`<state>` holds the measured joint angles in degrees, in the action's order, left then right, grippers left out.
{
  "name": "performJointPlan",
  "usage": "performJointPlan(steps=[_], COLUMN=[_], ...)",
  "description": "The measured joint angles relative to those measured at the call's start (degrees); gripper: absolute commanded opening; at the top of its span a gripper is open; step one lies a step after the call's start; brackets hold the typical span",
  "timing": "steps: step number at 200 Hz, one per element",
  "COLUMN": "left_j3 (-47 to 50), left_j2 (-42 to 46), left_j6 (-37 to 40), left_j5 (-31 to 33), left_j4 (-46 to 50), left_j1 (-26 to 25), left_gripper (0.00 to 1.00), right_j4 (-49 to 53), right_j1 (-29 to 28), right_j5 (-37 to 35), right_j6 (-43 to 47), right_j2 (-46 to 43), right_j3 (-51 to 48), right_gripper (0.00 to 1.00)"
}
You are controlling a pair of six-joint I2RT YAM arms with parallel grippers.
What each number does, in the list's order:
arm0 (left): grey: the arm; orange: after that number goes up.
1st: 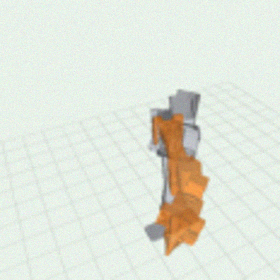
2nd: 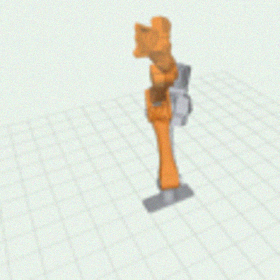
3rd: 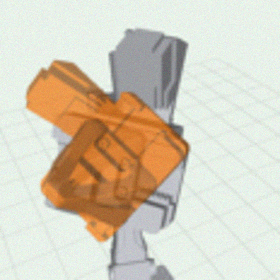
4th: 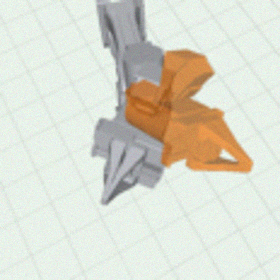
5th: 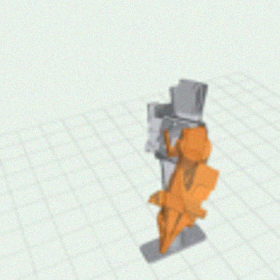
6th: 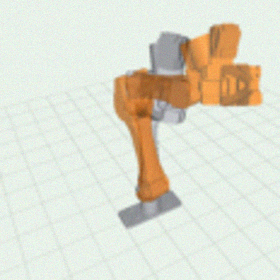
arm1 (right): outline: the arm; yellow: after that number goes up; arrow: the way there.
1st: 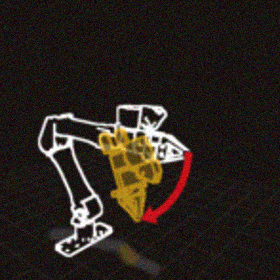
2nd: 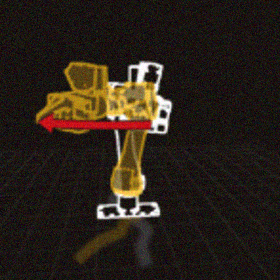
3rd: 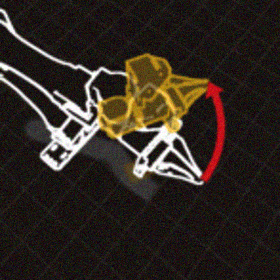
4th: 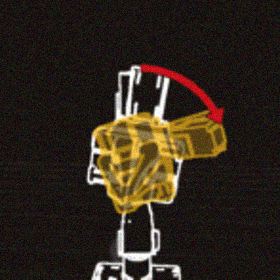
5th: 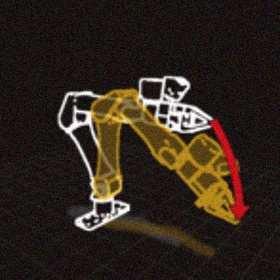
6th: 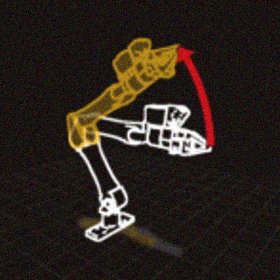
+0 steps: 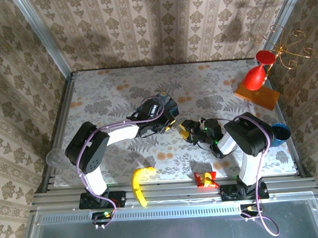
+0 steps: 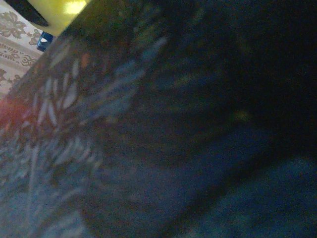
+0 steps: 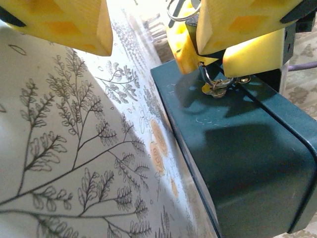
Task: Unlock the padlock with the key
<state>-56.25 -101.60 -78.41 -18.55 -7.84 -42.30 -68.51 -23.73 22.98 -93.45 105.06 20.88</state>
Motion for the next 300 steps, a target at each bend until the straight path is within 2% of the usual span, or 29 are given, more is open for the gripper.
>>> performJointPlan(steps=[29,60,83,126,183,193,199,206,209,266,270,300], left_j3=[0.0,0.0,-0.3,-2.6,-4.3,-4.4,-4.5,-4.6,-4.6,-5.1,-5.1,-5.1], left_j2=[0.0,-0.2,-1.4,-4.4,-6.2,-6.4,-6.6,-6.7,-6.7,-7.1,-7.1,-7.1], left_j6=[0.2,1.1,2.3,4.4,6.5,6.8,7.0,7.0,7.0,6.8,6.8,6.8], left_j5=[-0.2,-0.6,-0.2,1.9,3.9,4.3,4.5,4.6,4.7,4.0,4.0,3.0], left_j4=[0.0,0.3,0.0,0.0,1.2,1.2,1.4,1.4,1.4,0.7,0.7,0.2], left_j1=[0.0,-0.1,-0.5,-1.5,-2.2,-2.3,-2.4,-2.5,-2.6,-3.1,-3.0,-3.0], left_gripper=[0.09,0.10,0.15,0.23,0.27,0.31,0.36,0.38,0.42,0.45,0.50,0.73], right_j4=[13.1,33.3,46.8,61.1,71.0,72.1,72.5,73.1,73.2,73.6,73.6,73.7], right_j1=[0.2,0.3,0.3,0.3,0.3,0.3,0.3,0.3,0.3,0.3,0.3,0.3], right_j5=[-2.6,-7.3,-11.1,-15.5,-17.0,-17.0,-17.0,-17.0,-17.0,-17.0,-17.0,-16.7], right_j6=[6.2,15.6,23.5,34.6,45.0,46.6,47.3,48.6,48.5,52.9,53.0,54.3], right_j2=[-7.8,-19.8,-29.0,-40.1,-45.4,-46.0,-46.2,-46.5,-46.6,-46.0,-45.7,-43.1], right_j3=[0.2,4.3,8.5,11.6,12.2,12.9,13.4,14.0,14.2,16.0,16.1,17.0], right_gripper=[0.50,0.52,0.52,0.54,0.64,0.65,0.73,0.76,0.77,0.78,0.77,0.72])
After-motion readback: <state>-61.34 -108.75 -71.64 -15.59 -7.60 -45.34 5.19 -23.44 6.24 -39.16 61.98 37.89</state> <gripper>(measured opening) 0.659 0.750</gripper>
